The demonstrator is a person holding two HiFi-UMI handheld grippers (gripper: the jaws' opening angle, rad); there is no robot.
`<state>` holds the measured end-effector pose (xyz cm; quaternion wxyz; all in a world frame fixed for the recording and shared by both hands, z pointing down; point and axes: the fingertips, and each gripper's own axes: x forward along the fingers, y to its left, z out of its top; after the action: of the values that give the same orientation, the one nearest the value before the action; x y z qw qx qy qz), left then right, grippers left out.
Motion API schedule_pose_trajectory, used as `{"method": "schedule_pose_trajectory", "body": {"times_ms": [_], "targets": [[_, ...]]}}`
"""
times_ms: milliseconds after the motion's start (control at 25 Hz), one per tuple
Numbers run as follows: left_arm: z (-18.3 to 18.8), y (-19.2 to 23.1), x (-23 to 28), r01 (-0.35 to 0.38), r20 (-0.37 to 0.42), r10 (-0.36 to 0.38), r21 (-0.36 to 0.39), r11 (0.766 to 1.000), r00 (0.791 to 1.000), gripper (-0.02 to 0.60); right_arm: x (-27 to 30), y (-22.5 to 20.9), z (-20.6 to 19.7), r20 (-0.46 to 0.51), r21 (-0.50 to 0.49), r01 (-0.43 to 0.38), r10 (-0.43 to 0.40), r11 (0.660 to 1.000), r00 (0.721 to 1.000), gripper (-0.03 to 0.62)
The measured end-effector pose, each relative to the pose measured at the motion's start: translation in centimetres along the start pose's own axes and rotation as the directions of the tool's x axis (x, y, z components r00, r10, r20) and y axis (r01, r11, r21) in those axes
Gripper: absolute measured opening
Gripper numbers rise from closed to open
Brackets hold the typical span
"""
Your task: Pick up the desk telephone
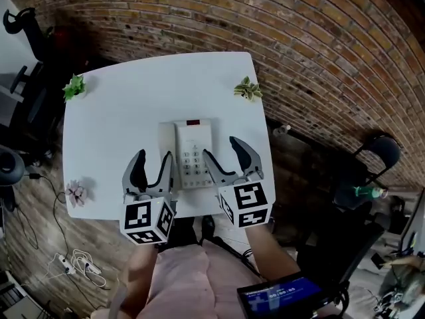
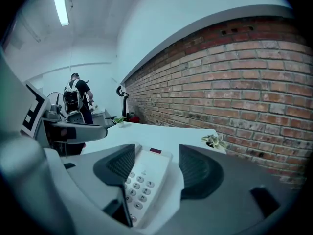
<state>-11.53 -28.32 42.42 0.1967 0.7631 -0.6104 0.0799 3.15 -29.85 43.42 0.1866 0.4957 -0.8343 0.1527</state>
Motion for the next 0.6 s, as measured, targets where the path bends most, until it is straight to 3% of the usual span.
{"method": "schedule_pose_trajectory", "body": {"times_ms": [160,320,600], "targets": [[-2.6,1.4,3.7,0.025,-0.097,-0.034,-0.100,0.995,0.995,0.304,3.4,-0.4,-2.0,-0.064,0.060,-0.039,0.043,0.997,0.997,0.318],[-5.2,1.9,6.5,0.056,-0.179,-0.083,-0.151,0.987,0.980,0.338,6.4,-0.3,-4.1,-0.127,0.113,-0.074,0.088,0.991,0.988,0.345],[-7.8,2.5,9.8,0.105,-0.255,-0.169,-0.247,0.963,0.952,0.379,9.6,-0.2,-6.4,-0.194,0.181,-0.110,0.145,0.977,0.970,0.354]]}}
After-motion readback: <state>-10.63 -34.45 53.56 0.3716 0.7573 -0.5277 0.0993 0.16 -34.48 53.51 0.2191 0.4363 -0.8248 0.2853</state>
